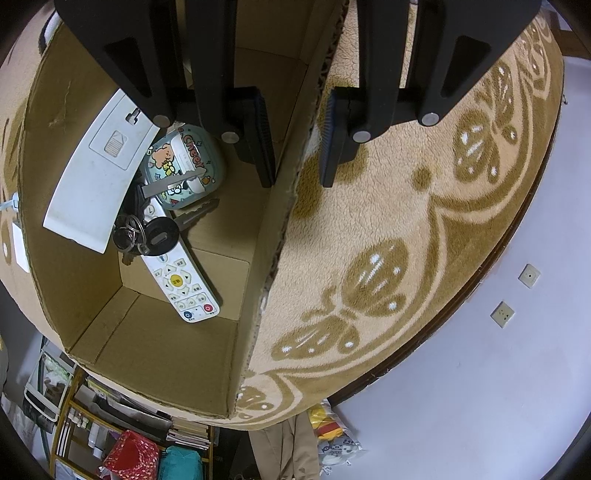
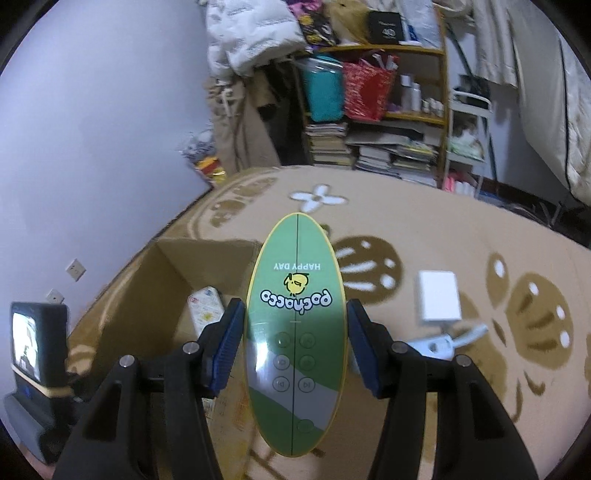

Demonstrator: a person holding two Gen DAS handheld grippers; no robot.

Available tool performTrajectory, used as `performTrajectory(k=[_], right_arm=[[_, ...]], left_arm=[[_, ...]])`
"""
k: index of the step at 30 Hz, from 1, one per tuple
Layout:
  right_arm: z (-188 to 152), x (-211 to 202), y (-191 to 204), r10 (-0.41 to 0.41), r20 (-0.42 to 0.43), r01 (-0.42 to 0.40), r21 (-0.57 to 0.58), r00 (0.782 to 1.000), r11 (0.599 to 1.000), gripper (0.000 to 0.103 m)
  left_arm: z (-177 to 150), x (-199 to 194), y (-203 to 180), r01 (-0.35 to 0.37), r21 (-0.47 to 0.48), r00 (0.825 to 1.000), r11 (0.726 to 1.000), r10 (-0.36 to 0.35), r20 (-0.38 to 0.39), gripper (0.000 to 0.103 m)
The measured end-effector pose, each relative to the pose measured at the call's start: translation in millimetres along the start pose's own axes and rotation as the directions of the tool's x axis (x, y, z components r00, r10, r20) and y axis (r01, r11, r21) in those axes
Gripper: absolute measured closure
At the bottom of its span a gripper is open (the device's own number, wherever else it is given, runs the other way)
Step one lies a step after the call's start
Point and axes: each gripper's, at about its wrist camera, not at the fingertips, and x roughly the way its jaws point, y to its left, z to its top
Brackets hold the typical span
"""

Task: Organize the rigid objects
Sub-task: 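Carry the green card over the box and release it with the right gripper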

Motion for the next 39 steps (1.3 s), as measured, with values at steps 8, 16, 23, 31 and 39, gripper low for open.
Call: performTrajectory(k=[8, 16, 23, 31, 39], right_arm=[[16.3, 0.1, 31.4, 0.068, 0.024, -0.067, -0.034, 0.997, 0.997, 0.043], [11.5, 14.4, 46.0, 0.100, -0.027, -0.101, -0.028, 0.995, 0.995, 0.043], [0.4, 30.9, 48.6, 0.109, -0.077, -0.110, -0.006, 0.991, 0.994, 0.043], [-2.1, 35.7, 48.1, 0.111, -0.087, -0.110, 0.012, 0.990, 0.994, 0.043], [-1.9, 37.5, 49.3, 0.128, -0.092, -0.129, 0.004, 0.987, 0.992, 0.043]], left_arm=[[-0.1, 0.8, 0.0, 0.001, 0.000, 1.000, 1.000, -0.001, -0.001, 0.079], [-0.8, 0.9, -0.6, 0.004, -0.004, 1.000, 1.000, -0.004, -0.001, 0.078], [-1.1, 0.9, -0.5, 0.004, -0.004, 1.000, 1.000, -0.004, -0.001, 0.078], [-2.0, 1.2, -0.4, 0.006, -0.009, 1.000, 1.000, -0.007, -0.002, 0.078], [-2.3, 1.1, 0.2, 0.005, -0.007, 1.000, 1.000, -0.005, -0.002, 0.078]])
